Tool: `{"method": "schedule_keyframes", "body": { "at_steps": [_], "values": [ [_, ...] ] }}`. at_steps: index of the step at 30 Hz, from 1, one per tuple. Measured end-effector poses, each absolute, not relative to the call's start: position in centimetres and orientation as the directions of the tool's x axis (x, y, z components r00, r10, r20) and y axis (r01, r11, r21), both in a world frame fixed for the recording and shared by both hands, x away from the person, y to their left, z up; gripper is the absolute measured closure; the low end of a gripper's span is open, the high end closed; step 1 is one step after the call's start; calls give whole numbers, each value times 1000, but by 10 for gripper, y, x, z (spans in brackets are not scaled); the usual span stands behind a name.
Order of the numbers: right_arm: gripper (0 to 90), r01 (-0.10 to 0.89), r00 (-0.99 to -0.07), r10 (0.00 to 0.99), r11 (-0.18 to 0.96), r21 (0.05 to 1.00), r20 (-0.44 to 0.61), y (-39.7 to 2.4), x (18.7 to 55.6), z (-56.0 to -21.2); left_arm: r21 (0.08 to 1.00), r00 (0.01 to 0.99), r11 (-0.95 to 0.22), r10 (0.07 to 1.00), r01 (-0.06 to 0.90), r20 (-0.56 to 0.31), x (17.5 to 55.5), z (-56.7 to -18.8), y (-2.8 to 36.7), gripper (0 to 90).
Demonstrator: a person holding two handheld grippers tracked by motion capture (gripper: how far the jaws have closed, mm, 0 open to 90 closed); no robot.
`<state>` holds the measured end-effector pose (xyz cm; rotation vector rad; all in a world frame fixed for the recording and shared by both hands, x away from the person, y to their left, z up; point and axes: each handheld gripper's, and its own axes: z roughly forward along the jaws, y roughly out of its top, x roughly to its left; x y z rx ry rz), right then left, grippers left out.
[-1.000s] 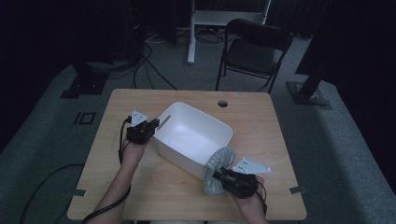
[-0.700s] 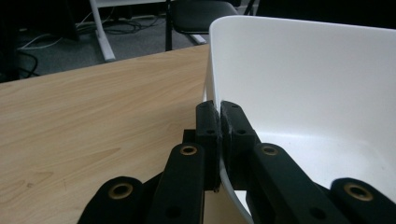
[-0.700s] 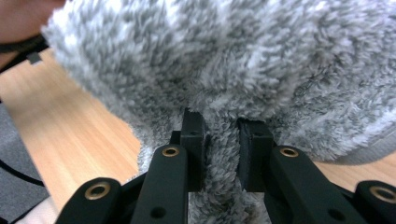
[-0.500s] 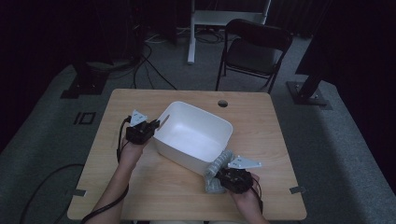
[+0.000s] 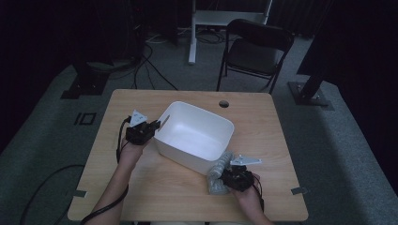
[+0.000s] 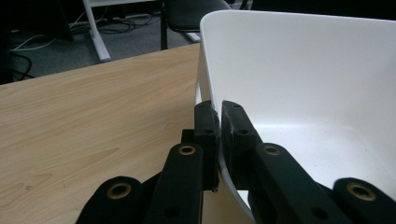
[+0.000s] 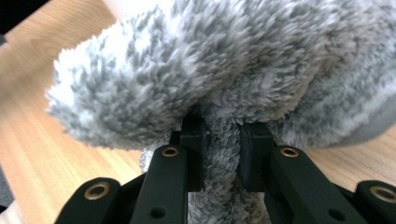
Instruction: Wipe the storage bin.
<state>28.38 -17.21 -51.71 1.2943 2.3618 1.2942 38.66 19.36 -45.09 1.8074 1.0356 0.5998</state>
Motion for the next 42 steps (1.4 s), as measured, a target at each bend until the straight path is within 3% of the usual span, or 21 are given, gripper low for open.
{"method": "schedule_keyframes", "body": {
  "at_steps": [7, 19, 23, 28, 34, 42],
  "values": [
    [754, 663, -576, 769, 241, 709, 277, -177, 297, -534, 896, 518, -200, 854, 397, -39, 387, -451, 194, 851],
    [754, 646, -511, 808, 136, 752, 293, -201, 301, -510, 888, 529, -198, 847, 415, -59, 386, -449, 192, 826],
    [752, 597, -494, 825, 91, 797, 275, -219, 297, -489, 878, 551, -212, 832, 429, -68, 381, -445, 193, 702],
    [753, 565, -464, 843, 46, 824, 271, -235, 296, -475, 874, 567, -211, 819, 437, -86, 369, -445, 195, 658],
    [752, 564, -446, 850, 24, 825, 280, -243, 298, -474, 859, 592, -272, 805, 434, -45, 345, -444, 191, 607],
    [752, 558, -437, 854, 11, 830, 282, -247, 299, -471, 861, 637, -291, 769, 418, -50, 323, -435, 192, 482]
  ]
}}
